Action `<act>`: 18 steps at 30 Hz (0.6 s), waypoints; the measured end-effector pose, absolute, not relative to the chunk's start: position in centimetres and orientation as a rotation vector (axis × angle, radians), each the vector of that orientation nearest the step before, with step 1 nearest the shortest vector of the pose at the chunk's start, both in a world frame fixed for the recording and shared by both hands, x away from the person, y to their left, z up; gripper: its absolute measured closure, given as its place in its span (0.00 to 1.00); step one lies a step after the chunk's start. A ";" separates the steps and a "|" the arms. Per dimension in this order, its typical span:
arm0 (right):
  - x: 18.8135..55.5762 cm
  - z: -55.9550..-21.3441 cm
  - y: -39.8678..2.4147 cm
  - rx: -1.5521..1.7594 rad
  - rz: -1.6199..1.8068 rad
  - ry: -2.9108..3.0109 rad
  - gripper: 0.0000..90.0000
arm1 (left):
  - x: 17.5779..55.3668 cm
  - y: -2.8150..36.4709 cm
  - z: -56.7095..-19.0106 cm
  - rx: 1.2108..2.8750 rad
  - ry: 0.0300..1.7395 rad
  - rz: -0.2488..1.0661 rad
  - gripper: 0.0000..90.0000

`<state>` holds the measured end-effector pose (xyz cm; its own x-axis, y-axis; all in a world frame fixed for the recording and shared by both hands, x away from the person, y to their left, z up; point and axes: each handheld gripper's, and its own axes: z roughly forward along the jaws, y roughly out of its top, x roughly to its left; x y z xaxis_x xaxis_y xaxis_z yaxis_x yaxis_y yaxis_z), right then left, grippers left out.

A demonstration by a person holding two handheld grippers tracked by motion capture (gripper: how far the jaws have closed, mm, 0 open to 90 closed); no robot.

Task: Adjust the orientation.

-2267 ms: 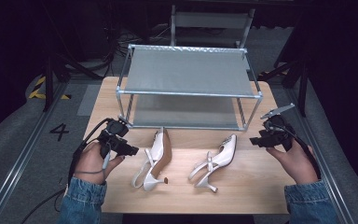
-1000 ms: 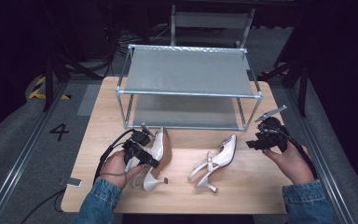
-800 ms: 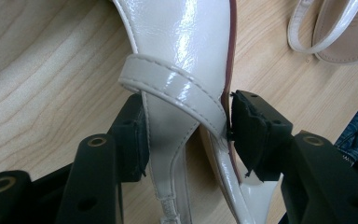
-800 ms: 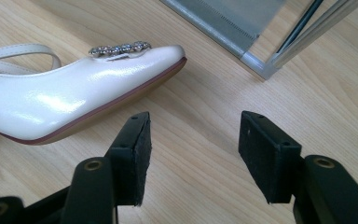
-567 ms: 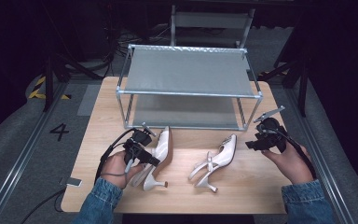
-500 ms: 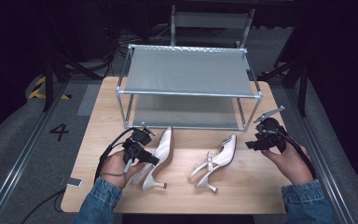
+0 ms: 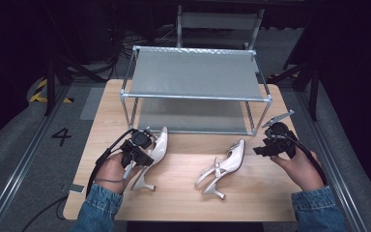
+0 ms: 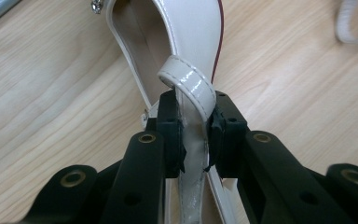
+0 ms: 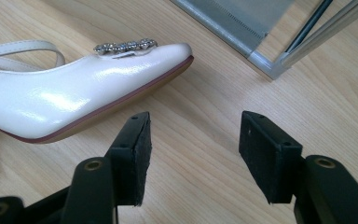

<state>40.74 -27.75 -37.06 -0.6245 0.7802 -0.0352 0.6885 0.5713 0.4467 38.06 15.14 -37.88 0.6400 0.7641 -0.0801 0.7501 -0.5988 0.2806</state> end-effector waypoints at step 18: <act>40.6 -37.4 -28.1 1.242 0.603 2.587 0.48 | 38.2 11.8 -38.5 2.525 1.130 -0.145 0.73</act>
